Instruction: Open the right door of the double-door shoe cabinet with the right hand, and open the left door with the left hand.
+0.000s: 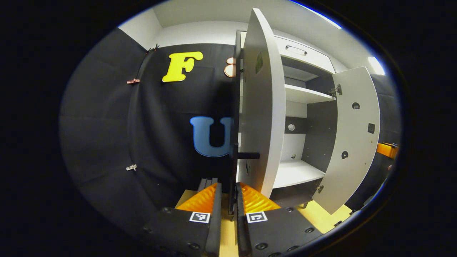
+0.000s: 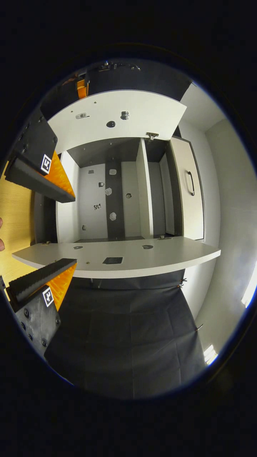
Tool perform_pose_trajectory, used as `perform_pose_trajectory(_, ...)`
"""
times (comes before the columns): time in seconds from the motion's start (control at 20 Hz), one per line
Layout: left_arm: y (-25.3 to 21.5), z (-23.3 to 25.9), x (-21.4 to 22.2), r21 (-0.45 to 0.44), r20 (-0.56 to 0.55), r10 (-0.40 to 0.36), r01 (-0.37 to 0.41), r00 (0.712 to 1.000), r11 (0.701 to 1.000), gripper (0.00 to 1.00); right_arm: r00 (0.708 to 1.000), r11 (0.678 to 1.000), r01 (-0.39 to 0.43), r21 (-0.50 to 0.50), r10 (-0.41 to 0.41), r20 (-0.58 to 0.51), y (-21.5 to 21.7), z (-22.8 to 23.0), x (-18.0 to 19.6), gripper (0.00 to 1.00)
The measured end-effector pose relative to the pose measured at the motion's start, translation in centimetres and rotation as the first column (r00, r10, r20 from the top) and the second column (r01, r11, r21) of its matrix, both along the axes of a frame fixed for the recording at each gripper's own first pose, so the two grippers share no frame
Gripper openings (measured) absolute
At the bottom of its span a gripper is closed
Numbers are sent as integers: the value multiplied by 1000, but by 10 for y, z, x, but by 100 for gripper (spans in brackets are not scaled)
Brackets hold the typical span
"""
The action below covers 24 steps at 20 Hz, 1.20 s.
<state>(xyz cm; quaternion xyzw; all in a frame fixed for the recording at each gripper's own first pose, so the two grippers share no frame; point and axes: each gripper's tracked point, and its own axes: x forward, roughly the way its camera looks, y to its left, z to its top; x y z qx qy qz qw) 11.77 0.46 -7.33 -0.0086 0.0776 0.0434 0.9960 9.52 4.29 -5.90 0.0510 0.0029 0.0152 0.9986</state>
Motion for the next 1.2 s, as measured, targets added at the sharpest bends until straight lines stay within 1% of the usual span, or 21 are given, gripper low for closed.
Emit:
perform_pose_trajectory(0.1, -2, 10, -18, 14, 22, 16, -16, 1000, 1000, 27, 1000, 1000, -6, -6, 6, -2, 1, 0, -1, 98)
perform_pose_trajectory(0.15, -5, 14, -24, 13, 34, 16, -16, 999, 1000, 43, 1000, 1000, -8, -10, 8, -2, 2, -1, -1, 98)
perform_pose_trajectory(0.2, -12, 20, -29, 10, 45, 10, -11, 999, 1000, 46, 1000, 1000, -8, -12, 8, -2, 2, -1, -1, 98)
perform_pose_trajectory(0.25, -18, 25, -34, 9, 57, 5, -6, 998, 1000, 54, 1000, 1000, -9, -11, 9, -3, 2, -1, -2, 98)
perform_pose_trajectory(0.4, -43, 41, -41, 9, 90, -18, 17, 996, 1000, 68, 1000, 1000, -13, -11, 12, -6, 3, -1, -5, 98)
perform_pose_trajectory(0.45, -53, 46, -46, 5, 104, -25, 24, 994, 1000, 77, 1000, 1000, -13, -14, 13, -4, 3, 1, -6, 98)
perform_pose_trajectory(0.5, -65, 49, -49, -4, 116, -36, 36, 993, 999, 80, 1000, 1000, -14, -17, 14, -2, 4, 1, -7, 98)
perform_pose_trajectory(0.55, -79, 49, -50, -11, 124, -57, 59, 991, 998, 91, 1000, 1000, -15, -17, 15, 0, 5, 2, -8, 98)
perform_pose_trajectory(0.65, -103, 45, -49, -12, 112, -100, 102, 989, 995, 96, 1000, 1000, -20, -16, 20, 6, 7, 4, -11, 98)
perform_pose_trajectory(0.85, -131, 41, -43, 10, 106, -123, 123, 987, 992, 96, 1000, 999, -18, -30, 18, 14, 8, 7, -15, 98)
perform_pose_trajectory(0.95, -142, 39, -40, 12, 108, -129, 129, 986, 992, 96, 999, 999, -28, -26, 28, 20, 12, 9, -17, 98)
perform_pose_trajectory(1.2, -158, 37, -32, -3, 113, -113, 114, 987, 993, 96, 998, 999, -47, -24, 48, 37, 20, 16, -22, 98)
